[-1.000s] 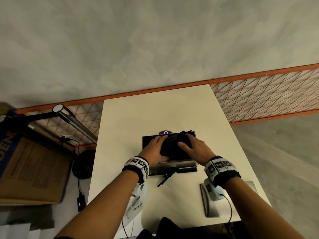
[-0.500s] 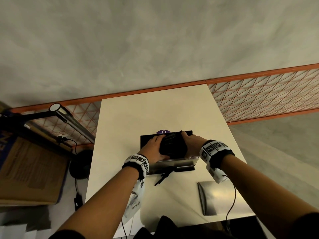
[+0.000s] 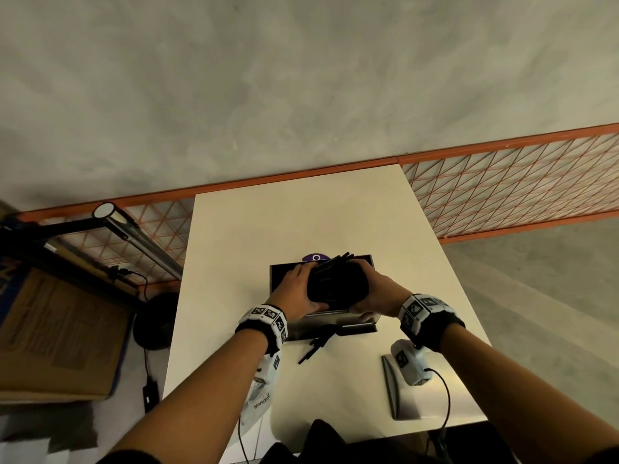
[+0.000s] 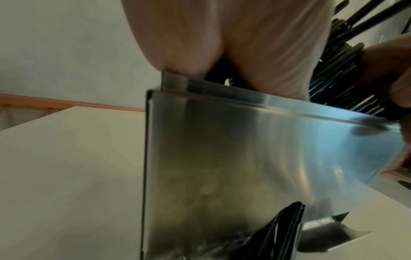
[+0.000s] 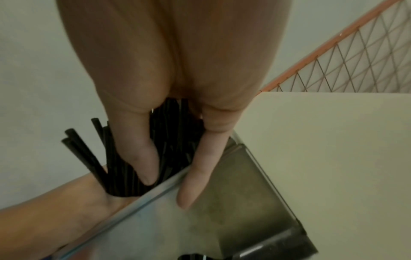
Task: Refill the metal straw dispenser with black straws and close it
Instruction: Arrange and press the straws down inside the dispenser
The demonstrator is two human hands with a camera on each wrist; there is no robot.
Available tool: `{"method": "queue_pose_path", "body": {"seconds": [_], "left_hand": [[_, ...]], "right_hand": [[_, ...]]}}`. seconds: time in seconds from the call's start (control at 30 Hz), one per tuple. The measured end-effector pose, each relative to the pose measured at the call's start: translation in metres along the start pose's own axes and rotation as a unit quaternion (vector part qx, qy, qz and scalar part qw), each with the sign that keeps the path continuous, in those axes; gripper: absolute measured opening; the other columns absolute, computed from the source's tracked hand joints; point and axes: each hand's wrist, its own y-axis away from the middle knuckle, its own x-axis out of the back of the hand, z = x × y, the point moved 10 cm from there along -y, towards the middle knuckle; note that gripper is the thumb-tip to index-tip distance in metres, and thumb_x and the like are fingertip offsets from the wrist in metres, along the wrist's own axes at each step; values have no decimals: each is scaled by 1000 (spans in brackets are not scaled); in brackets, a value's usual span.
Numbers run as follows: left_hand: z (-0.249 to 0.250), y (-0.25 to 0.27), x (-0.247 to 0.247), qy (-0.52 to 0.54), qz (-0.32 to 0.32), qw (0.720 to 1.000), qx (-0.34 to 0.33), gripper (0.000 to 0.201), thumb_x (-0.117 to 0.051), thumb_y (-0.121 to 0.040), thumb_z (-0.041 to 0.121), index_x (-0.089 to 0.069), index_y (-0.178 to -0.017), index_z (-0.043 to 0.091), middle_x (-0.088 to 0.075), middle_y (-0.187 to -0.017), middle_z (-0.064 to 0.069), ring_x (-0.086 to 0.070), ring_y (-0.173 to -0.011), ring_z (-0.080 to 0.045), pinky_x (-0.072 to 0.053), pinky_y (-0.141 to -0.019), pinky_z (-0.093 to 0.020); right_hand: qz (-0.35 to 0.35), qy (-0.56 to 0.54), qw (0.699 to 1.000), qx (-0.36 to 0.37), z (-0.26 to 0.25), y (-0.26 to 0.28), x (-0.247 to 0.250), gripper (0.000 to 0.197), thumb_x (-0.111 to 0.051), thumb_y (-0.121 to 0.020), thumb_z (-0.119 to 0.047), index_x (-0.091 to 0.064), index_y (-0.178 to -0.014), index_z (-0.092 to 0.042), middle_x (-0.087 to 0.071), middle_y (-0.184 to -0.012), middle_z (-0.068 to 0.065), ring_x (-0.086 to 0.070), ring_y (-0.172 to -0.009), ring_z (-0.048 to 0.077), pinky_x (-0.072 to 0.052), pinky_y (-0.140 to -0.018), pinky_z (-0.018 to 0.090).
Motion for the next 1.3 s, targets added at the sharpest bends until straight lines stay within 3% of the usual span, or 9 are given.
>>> {"method": "queue_pose_path", "body": {"seconds": [0.07,0.2,0.4,0.57,0.77,0.93,1.03,1.13,1.3], "left_hand": [[0,0,-1,9,-5,1000,2,103,-89,-75,40,-30,-157,23,-40,-154,-5,-39,-142,-26,-36,-119,-45],[1,-1,0,38,-19,999,4,103,-88,-75,40,-30,-158,23,-39,-156,-5,-38,-144,-26,-34,-121,-46],[2,7,3,85,-21,996,-5,114,-87,-63,61,-28,-157,34,-37,-155,5,-38,-143,-16,-36,-120,-47],[6,14,14,105,41,994,-11,109,-91,-65,50,-29,-154,40,-42,-150,9,-41,-139,-11,-37,-119,-37],[29,22,25,54,77,994,-54,97,-89,-74,39,-32,-152,31,-44,-149,3,-46,-135,-14,-41,-116,-33],[41,16,17,-5,40,998,-53,91,-85,-79,32,-32,-154,28,-50,-147,-4,-49,-134,-21,-43,-114,-38],[39,11,12,-20,31,999,-39,88,-82,-83,30,-32,-156,26,-49,-147,-5,-46,-135,-23,-41,-114,-37],[35,7,6,-31,17,999,-37,88,-81,-85,31,-30,-157,31,-45,-149,-4,-42,-137,-24,-39,-113,-38],[32,4,-1,-25,-2,998,-51,87,-78,-89,34,-26,-160,37,-30,-152,-1,-33,-144,-23,-37,-117,-39]], "right_hand": [[10,1,1000,-4,3,-2,-2,95,-76,-67,-3,-26,-141,-36,-65,-109,8,-72,-78,25,-60,-63,34],[45,2,999,-23,11,-4,5,83,-77,-68,-1,-39,-137,-27,-66,-104,3,-66,-85,20,-49,-59,17],[101,-121,987,-41,17,-10,15,50,-73,-62,-10,-62,-107,-27,-69,-99,6,-68,-92,29,-60,-76,41],[128,-293,947,-33,9,-7,17,26,-61,-81,10,-61,-104,-4,-67,-95,19,-71,-78,30,-61,-68,39],[150,-427,891,-38,17,-4,21,15,-55,-90,9,-63,-101,13,-67,-94,24,-71,-76,37,-62,-68,45],[135,-308,940,-60,18,-6,14,22,-45,-92,5,-63,-104,-1,-67,-97,23,-70,-67,39,-61,-65,48],[181,-88,978,-57,13,0,27,28,-49,-90,-6,-61,-114,-14,-69,-98,9,-68,-69,24,-54,-64,23],[263,21,964,-28,10,10,40,29,-54,-91,-16,-59,-119,-11,-68,-111,11,-63,-97,30,-48,-81,30],[337,39,940,-28,23,18,46,33,-52,-96,-32,-58,-121,-12,-58,-120,10,-55,-109,32,-46,-90,40]]}}
